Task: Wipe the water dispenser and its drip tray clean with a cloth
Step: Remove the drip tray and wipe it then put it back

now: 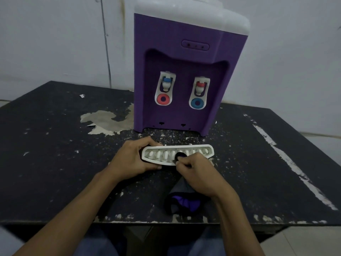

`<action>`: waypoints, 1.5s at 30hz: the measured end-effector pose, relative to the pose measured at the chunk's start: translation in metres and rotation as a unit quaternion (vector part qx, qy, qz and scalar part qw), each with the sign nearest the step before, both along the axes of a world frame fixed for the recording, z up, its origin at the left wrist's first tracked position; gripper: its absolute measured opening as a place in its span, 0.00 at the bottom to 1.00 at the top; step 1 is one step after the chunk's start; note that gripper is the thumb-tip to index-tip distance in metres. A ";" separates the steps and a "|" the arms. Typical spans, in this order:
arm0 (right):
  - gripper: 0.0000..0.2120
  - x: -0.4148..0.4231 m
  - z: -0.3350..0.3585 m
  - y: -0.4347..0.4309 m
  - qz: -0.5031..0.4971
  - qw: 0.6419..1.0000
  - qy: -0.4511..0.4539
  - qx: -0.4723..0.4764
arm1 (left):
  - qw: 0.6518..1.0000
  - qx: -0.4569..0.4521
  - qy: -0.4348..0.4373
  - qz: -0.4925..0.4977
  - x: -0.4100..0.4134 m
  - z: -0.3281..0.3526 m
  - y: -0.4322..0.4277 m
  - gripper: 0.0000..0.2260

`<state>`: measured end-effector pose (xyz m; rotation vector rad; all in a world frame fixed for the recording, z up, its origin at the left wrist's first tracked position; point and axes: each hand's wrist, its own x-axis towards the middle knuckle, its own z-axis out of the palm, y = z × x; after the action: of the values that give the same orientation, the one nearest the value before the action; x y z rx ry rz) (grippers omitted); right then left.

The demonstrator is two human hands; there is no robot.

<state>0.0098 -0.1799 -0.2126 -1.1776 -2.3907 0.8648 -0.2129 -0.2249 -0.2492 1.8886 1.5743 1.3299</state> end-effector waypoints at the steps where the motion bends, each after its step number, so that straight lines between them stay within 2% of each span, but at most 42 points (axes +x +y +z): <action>1: 0.23 0.003 0.001 0.001 0.009 1.000 0.016 -0.005 | 1.000 -0.003 0.002 -0.002 0.000 0.000 0.000 0.22; 5: 0.23 0.010 0.002 -0.003 0.011 0.994 0.108 -0.026 | 1.000 -0.009 0.003 -0.008 0.001 0.003 0.000 0.22; 11: 0.19 0.022 -0.004 -0.002 -0.104 0.968 0.228 0.003 | 1.000 -0.006 0.003 -0.004 0.001 0.002 0.001 0.22; 15: 0.15 0.029 -0.011 0.006 -0.117 0.969 0.213 0.036 | 1.000 -0.012 0.007 0.003 0.002 0.002 0.002 0.22; 21: 0.09 0.019 -0.012 -0.003 -0.046 0.982 0.158 0.090 | 1.000 -0.018 0.006 0.002 0.002 0.003 0.001 0.21; 26: 0.05 0.015 -0.017 -0.004 -0.049 0.979 0.168 0.107 | 1.000 -0.022 -0.002 0.001 0.002 0.003 0.001 0.21; 30: 0.13 0.007 -0.016 -0.006 -0.043 0.986 0.117 0.111 | 1.000 -0.019 -0.001 0.002 0.003 0.003 0.002 0.22; 33: 0.17 -0.003 -0.011 -0.007 -0.012 0.983 -0.002 0.185 | 1.000 -0.020 -0.001 0.000 0.002 0.002 0.001 0.21; 38: 0.18 -0.008 0.008 -0.004 0.024 0.938 -0.181 0.295 | 0.999 -0.036 -0.008 -0.010 0.001 0.003 0.002 0.21; 42: 0.13 -0.011 0.019 0.005 0.067 0.892 -0.262 0.362 | 0.999 -0.043 -0.009 -0.011 -0.001 0.003 0.002 0.22; 45: 0.12 -0.015 0.027 0.008 0.101 0.876 -0.292 0.370 | 0.999 -0.040 -0.005 -0.012 0.000 0.003 0.002 0.22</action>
<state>-0.0050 -0.1714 -0.1857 -0.9417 -2.9086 -0.4599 -0.2128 -0.2228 -0.2461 1.8450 1.5707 1.2460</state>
